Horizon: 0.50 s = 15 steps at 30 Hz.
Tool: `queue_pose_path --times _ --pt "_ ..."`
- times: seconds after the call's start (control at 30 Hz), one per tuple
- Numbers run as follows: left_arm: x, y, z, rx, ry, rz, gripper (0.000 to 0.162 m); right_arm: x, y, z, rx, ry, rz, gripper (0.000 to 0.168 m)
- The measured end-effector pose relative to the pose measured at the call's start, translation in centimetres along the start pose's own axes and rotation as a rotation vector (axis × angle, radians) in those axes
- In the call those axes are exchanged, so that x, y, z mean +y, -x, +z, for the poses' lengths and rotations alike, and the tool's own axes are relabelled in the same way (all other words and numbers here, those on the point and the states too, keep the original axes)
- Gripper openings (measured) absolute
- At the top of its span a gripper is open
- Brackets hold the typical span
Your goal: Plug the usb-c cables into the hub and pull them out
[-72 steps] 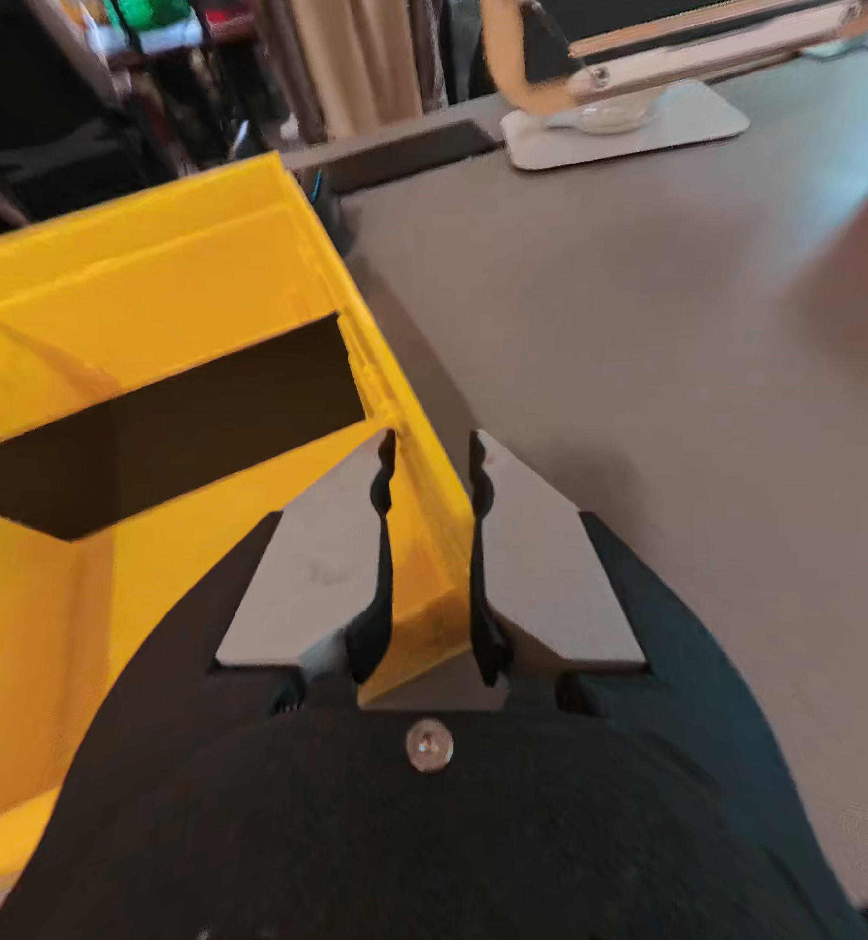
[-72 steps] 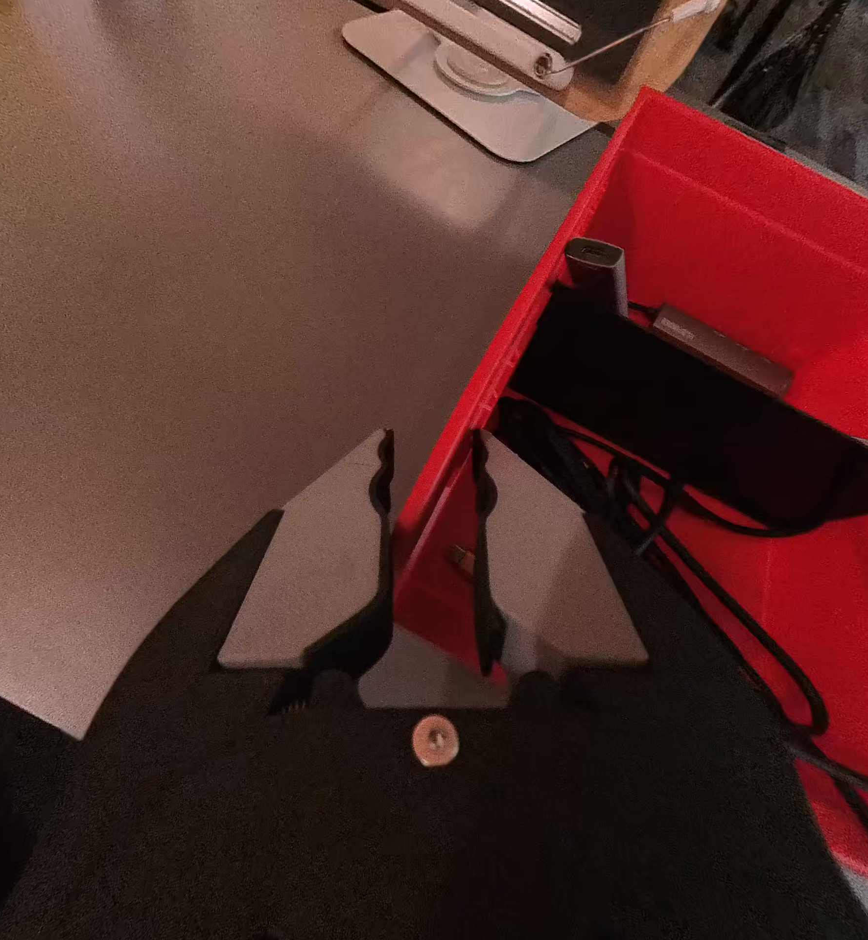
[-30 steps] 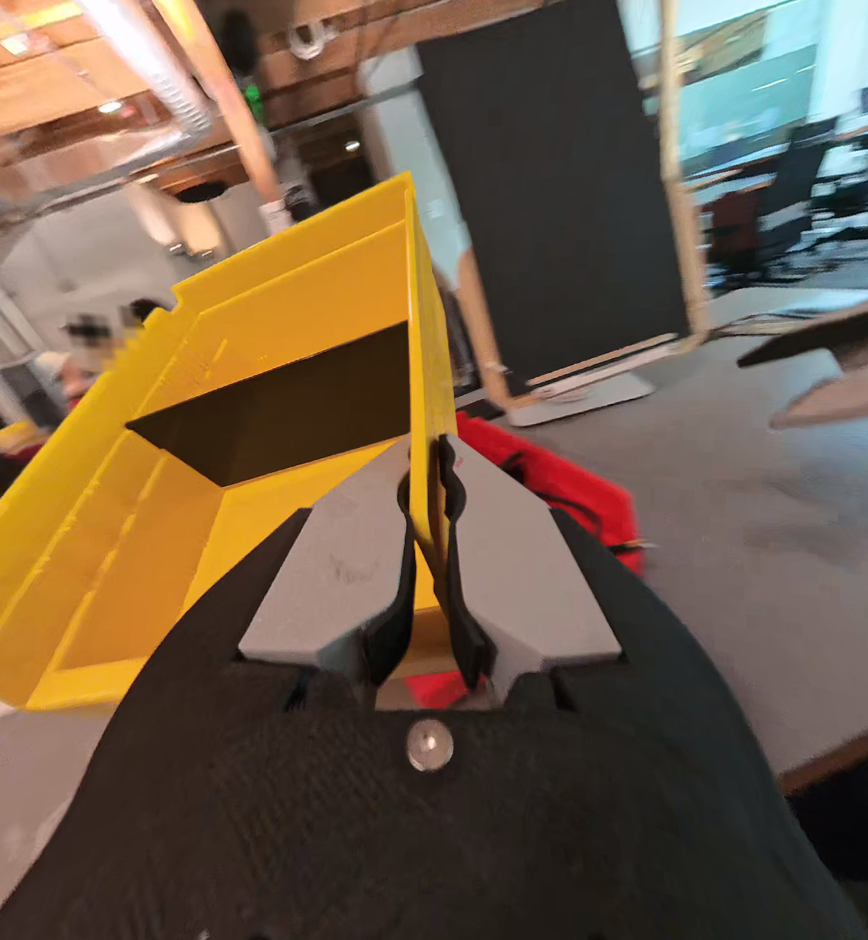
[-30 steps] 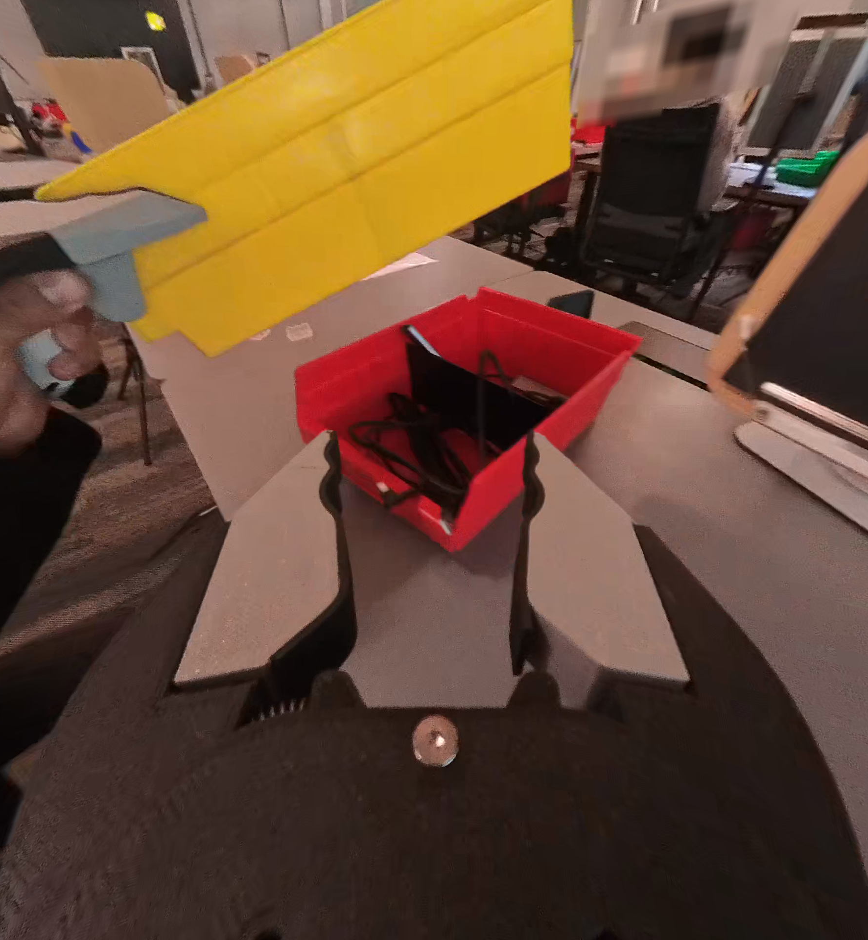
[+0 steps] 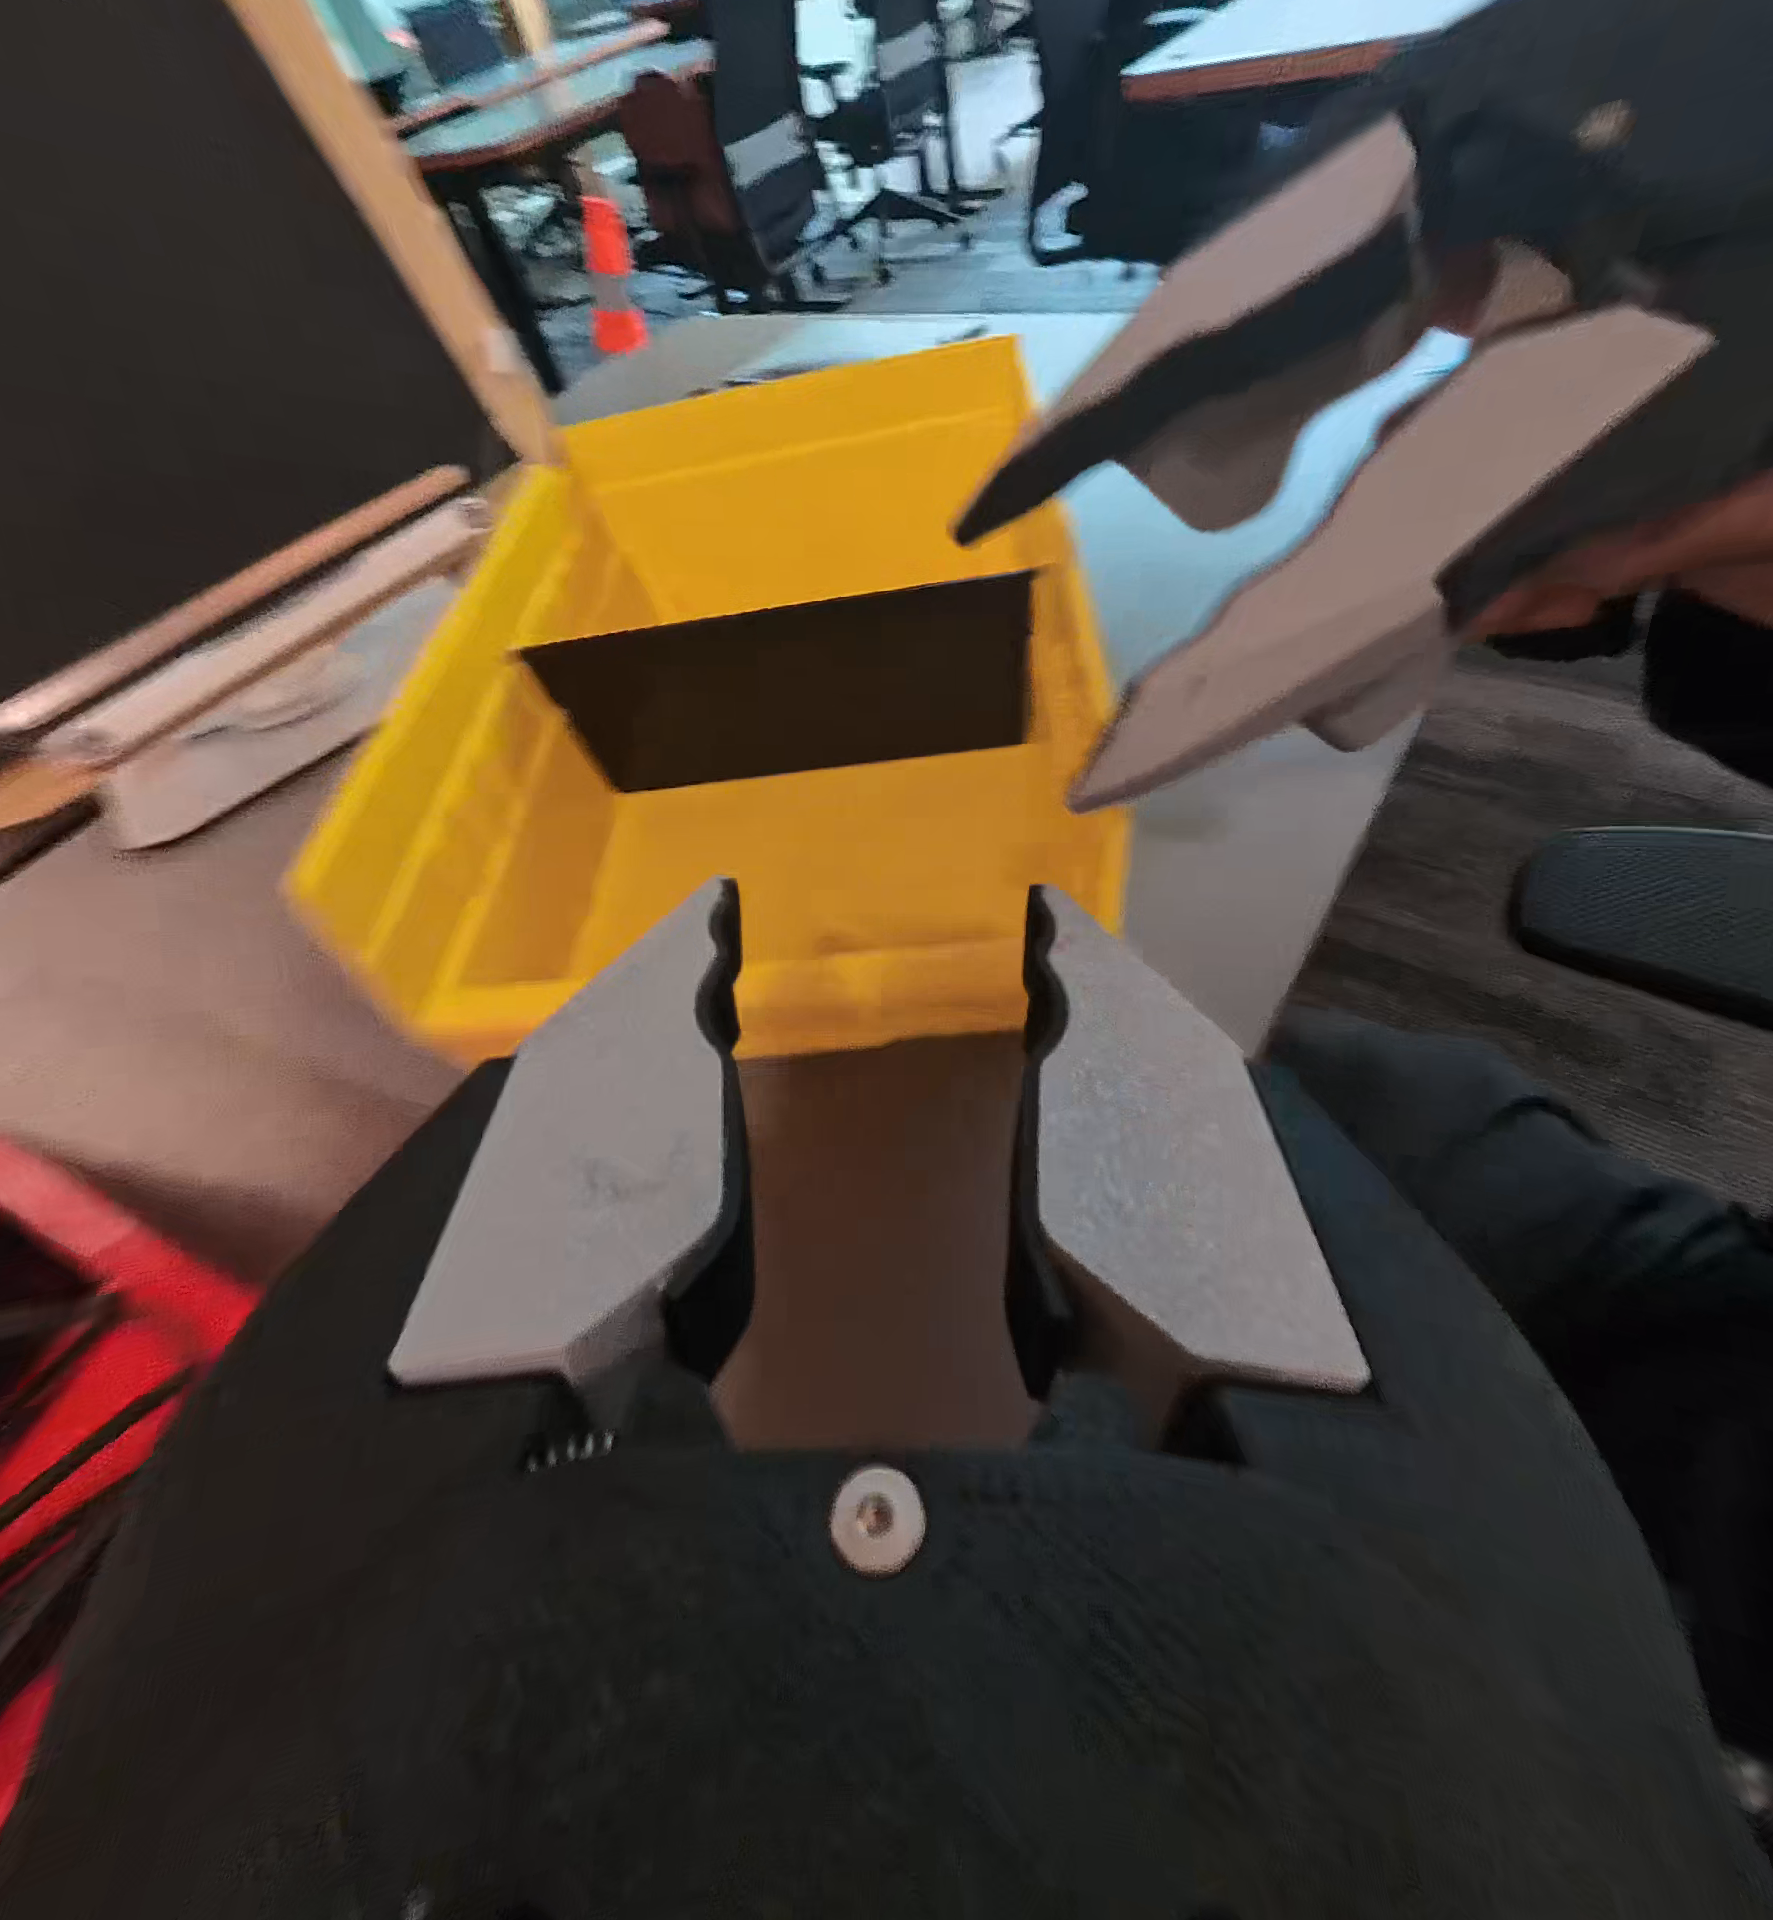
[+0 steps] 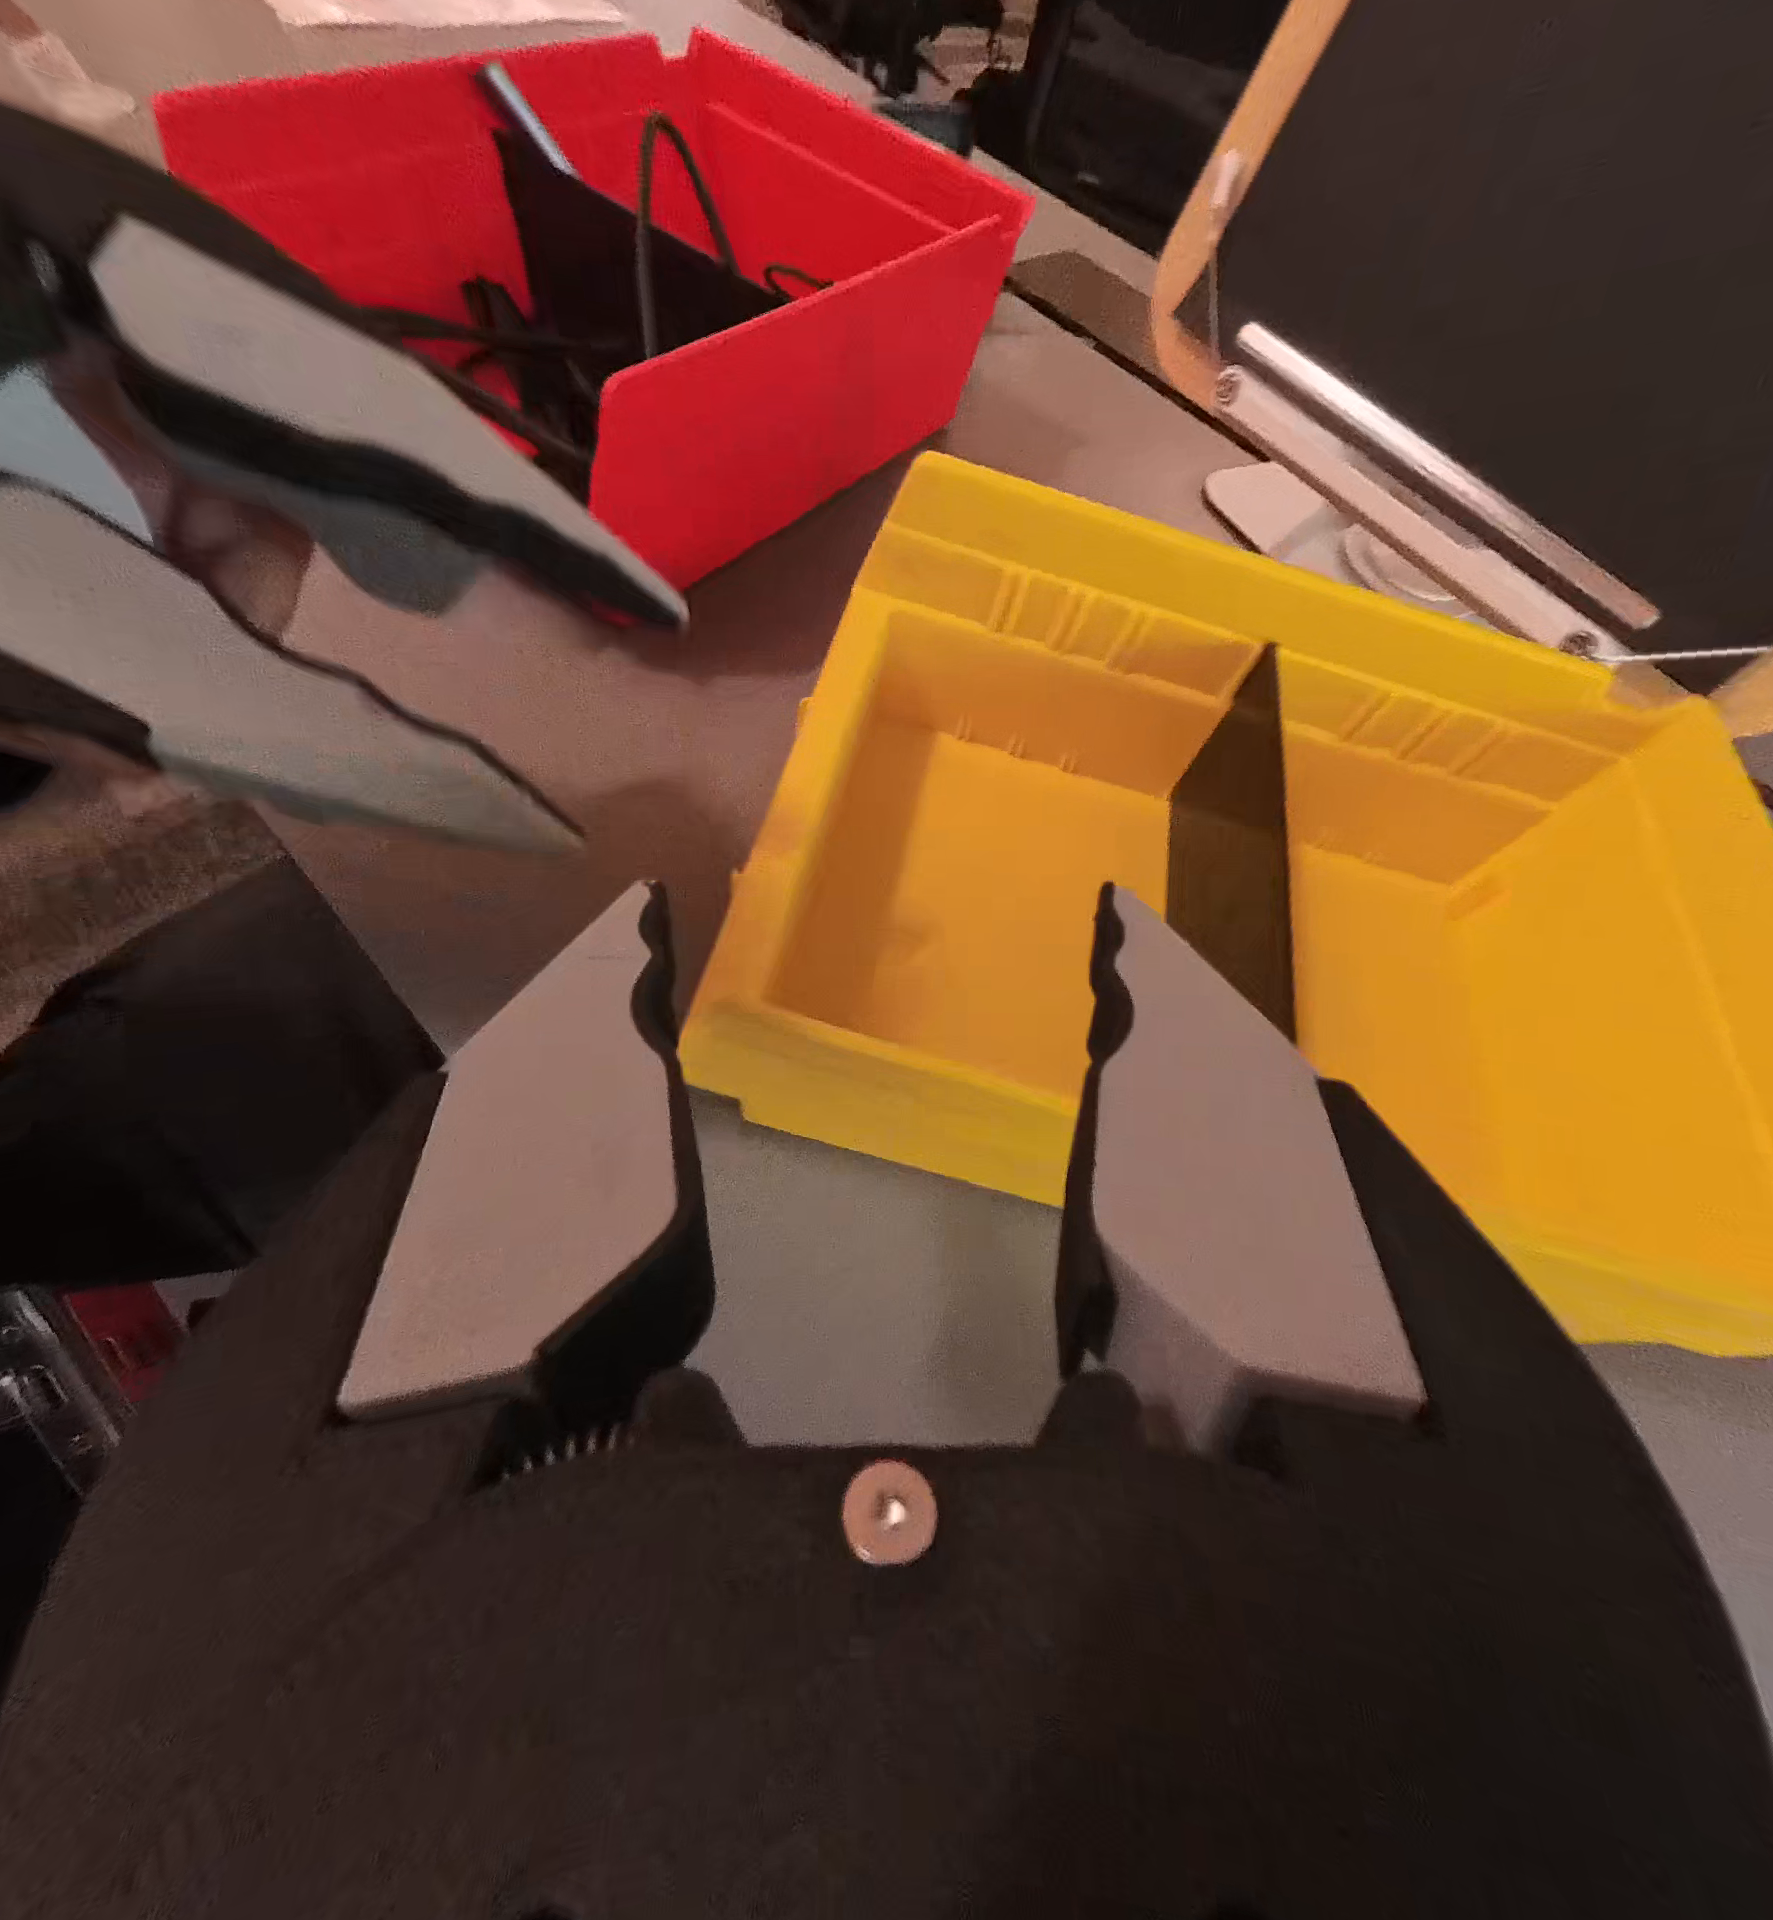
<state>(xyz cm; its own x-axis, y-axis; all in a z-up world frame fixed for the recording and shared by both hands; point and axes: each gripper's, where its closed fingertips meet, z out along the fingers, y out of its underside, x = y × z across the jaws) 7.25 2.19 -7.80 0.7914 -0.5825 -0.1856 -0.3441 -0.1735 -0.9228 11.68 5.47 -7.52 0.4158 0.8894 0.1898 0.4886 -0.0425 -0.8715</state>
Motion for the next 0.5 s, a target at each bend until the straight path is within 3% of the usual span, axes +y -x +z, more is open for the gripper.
queue_pose_path --times 0.17,0.2,0.3,0.33,0.4,0.5 --pt "3.3 8.7 -4.9 -0.237 0.071 -0.038 0.062 3.0 0.6 3.1 0.084 0.215 -0.171 0.07" --pt "4.1 9.8 -5.5 -0.253 0.091 -0.056 0.065 3.6 0.0 2.8 0.103 0.241 -0.192 0.077" --pt "6.0 12.1 -7.3 -0.282 0.12 -0.097 0.069 5.8 -4.0 0.0 0.148 0.326 -0.146 0.09" --pt "6.5 12.6 -8.0 -0.291 0.118 -0.109 0.069 6.9 -6.1 -1.3 0.188 0.36 -0.131 0.088" --pt "7.0 13.1 -8.9 -0.299 0.101 -0.141 0.068 8.1 -10.3 -4.3 0.302 0.362 -0.086 0.079" --pt "6.8 12.8 -8.5 -0.294 0.073 -0.165 0.069 8.0 -12.2 -6.6 0.359 0.295 0.012 0.089"
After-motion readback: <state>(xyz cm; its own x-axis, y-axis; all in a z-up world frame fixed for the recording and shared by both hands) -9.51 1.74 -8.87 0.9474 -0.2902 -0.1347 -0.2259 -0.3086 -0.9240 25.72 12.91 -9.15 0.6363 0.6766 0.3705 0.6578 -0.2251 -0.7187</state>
